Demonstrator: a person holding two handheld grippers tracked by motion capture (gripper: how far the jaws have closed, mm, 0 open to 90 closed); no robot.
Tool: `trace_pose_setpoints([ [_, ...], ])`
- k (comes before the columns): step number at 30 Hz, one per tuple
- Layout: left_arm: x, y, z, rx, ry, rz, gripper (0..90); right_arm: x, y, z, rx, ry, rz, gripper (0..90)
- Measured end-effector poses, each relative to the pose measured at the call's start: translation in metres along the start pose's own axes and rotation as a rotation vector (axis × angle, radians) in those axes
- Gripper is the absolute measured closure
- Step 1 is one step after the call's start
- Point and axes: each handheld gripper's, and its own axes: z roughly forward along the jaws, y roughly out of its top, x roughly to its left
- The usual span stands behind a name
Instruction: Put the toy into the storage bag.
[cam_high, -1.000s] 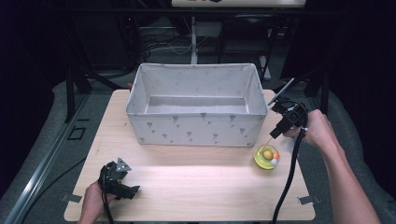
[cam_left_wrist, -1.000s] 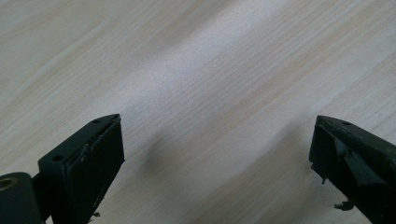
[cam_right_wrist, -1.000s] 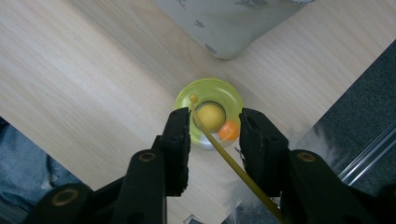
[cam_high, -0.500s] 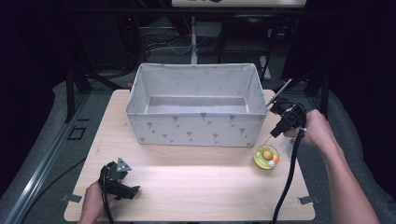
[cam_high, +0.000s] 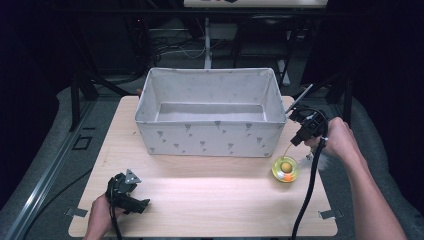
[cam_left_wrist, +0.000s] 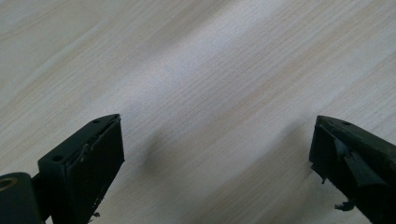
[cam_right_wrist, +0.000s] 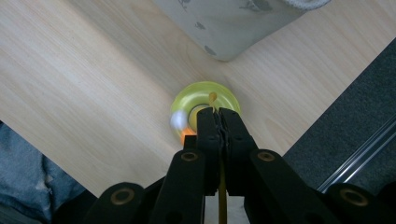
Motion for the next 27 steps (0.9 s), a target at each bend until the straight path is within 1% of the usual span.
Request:
trace_pose_setpoints([
  [1,0.000,0.000,0.000,0.000,0.000,0.000,3.3,0.001,-0.001,0.000,-0.012,0.001,0.008,87.9],
  [2,0.000,0.000,0.000,0.000,0.000,-0.001,3.3,0.000,0.000,-0.001,-0.003,0.000,0.004,87.9],
  [9,0.000,0.000,0.000,-0.002,0.004,-0.002,3.3,0.003,0.000,-0.004,-0.016,0.008,0.002,87.9],
  [10,0.000,0.000,0.000,-0.002,0.005,-0.001,3.3,0.003,0.000,-0.005,-0.020,0.007,0.002,87.9],
  [11,0.000,-0.001,0.000,-0.002,0.005,-0.001,3.3,0.004,0.001,-0.007,-0.024,0.017,0.003,87.9],
  [12,0.000,0.000,0.000,-0.003,0.005,-0.002,3.3,0.005,0.002,-0.010,-0.035,0.014,0.001,87.9],
  [15,0.000,-0.001,-0.001,-0.003,0.004,-0.002,3.3,0.007,0.003,-0.013,-0.046,0.014,0.002,87.9],
  [16,0.000,-0.001,-0.001,-0.004,0.005,-0.002,3.2,0.008,0.005,-0.017,-0.035,0.010,-0.013,88.0],
  [21,0.000,-0.001,-0.001,-0.005,0.004,-0.003,3.2,0.012,0.006,-0.022,-0.044,0.012,-0.013,87.9],
  [22,0.000,-0.001,-0.001,-0.005,0.005,-0.003,3.2,0.013,0.007,-0.023,-0.055,0.011,-0.019,87.9],
  [23,0.000,-0.001,-0.001,-0.005,0.005,-0.003,3.2,0.013,0.007,-0.024,-0.048,0.012,-0.021,87.9],
  [25,0.000,-0.001,-0.001,-0.005,0.006,-0.001,3.3,0.015,0.007,-0.026,-0.056,0.009,-0.015,87.9],
  [27,0.000,-0.001,-0.001,-0.006,0.005,-0.002,3.3,0.017,0.008,-0.030,-0.044,0.008,-0.030,87.9],
])
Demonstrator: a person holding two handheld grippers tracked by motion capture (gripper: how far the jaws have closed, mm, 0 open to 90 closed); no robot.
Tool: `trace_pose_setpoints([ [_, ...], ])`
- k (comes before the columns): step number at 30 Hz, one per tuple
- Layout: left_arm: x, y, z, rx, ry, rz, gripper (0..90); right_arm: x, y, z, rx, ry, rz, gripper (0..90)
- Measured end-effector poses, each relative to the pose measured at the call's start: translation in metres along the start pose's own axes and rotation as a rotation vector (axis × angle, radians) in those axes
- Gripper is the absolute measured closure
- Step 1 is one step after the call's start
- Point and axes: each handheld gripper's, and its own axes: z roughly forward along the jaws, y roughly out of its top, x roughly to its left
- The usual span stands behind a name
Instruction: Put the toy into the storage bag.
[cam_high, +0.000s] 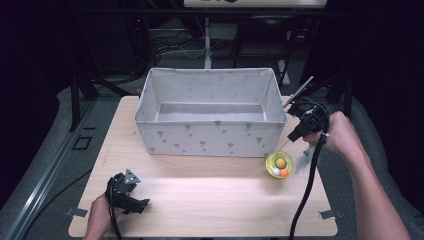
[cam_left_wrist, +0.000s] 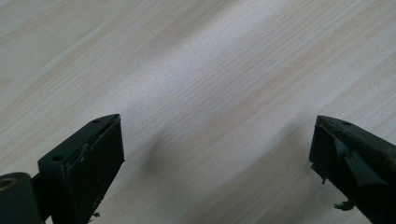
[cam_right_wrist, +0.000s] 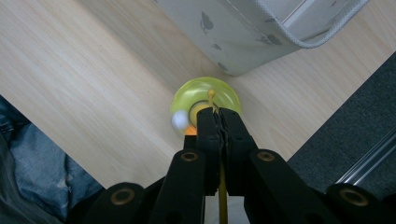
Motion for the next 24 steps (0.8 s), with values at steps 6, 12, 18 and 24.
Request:
trace_pose_setpoints([
  [6,0.000,0.000,0.000,0.007,-0.004,0.001,3.3,0.003,0.000,-0.007,-0.016,0.000,-0.009,87.9],
  [12,-0.001,0.000,0.000,0.005,-0.006,0.001,3.2,0.007,0.001,-0.020,-0.037,0.007,-0.025,87.9],
  [18,0.000,0.000,0.000,0.004,-0.004,-0.001,3.2,0.011,0.004,-0.025,-0.048,0.015,-0.035,87.9],
  [24,-0.001,0.000,0.000,0.006,-0.004,0.001,3.2,0.015,0.008,-0.031,-0.055,0.021,-0.057,87.9],
])
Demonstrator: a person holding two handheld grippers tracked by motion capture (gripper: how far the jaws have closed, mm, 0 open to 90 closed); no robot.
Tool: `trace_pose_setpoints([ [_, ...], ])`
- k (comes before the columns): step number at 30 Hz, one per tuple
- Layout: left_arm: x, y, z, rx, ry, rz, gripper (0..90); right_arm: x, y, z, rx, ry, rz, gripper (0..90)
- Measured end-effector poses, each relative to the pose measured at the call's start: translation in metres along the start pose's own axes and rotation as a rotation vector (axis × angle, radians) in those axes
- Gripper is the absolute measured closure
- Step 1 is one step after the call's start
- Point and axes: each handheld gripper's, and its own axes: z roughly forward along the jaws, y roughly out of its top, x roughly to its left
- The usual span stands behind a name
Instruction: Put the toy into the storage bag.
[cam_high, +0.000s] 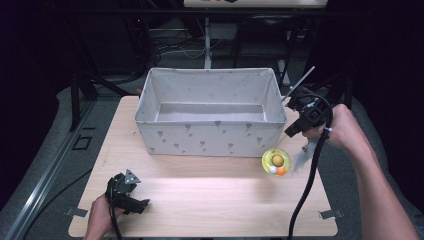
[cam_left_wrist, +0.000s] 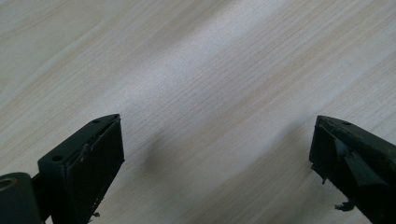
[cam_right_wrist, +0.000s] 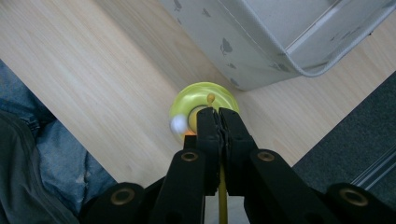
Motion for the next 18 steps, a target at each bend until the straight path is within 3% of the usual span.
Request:
trace_pose_setpoints([
  [3,0.000,0.000,0.000,0.002,-0.001,0.000,3.2,0.003,0.002,-0.007,-0.013,0.018,-0.020,88.0],
  [18,0.000,0.000,0.001,0.003,0.000,0.003,3.2,0.011,0.012,-0.031,-0.041,0.009,-0.047,88.0],
])
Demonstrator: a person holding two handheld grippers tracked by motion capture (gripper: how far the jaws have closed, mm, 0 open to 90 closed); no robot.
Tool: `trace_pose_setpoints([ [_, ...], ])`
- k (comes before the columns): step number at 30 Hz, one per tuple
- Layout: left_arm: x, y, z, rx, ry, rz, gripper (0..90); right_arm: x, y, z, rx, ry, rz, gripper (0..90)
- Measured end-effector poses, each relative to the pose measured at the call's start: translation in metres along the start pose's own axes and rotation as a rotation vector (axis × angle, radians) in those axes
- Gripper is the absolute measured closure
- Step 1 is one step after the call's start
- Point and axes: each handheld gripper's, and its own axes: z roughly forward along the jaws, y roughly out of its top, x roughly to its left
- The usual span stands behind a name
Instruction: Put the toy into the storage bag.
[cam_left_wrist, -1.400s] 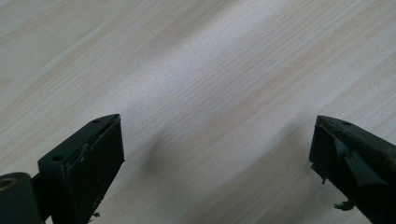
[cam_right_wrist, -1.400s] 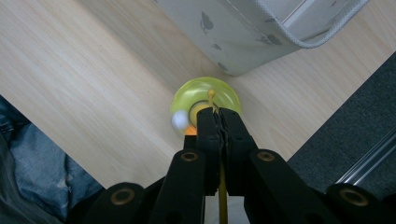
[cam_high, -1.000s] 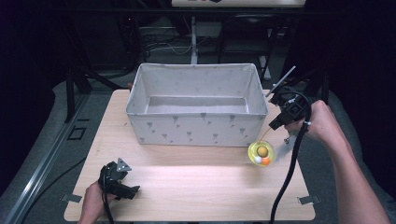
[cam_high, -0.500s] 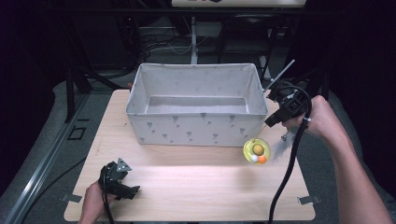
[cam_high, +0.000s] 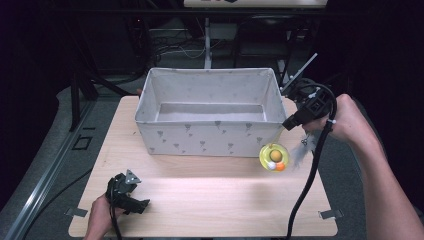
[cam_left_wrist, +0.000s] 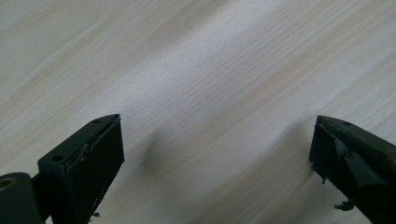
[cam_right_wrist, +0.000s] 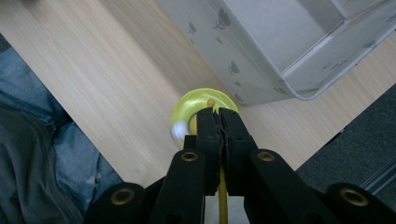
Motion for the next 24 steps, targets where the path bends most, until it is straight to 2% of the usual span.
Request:
trace_pose_setpoints([
  [18,0.001,0.000,-0.002,-0.009,0.006,-0.003,3.2,0.006,0.018,-0.025,-0.024,0.004,-0.022,88.0],
  [24,0.001,0.000,-0.002,-0.009,0.006,-0.003,3.2,0.008,0.027,-0.042,-0.029,-0.012,-0.035,87.9],
])
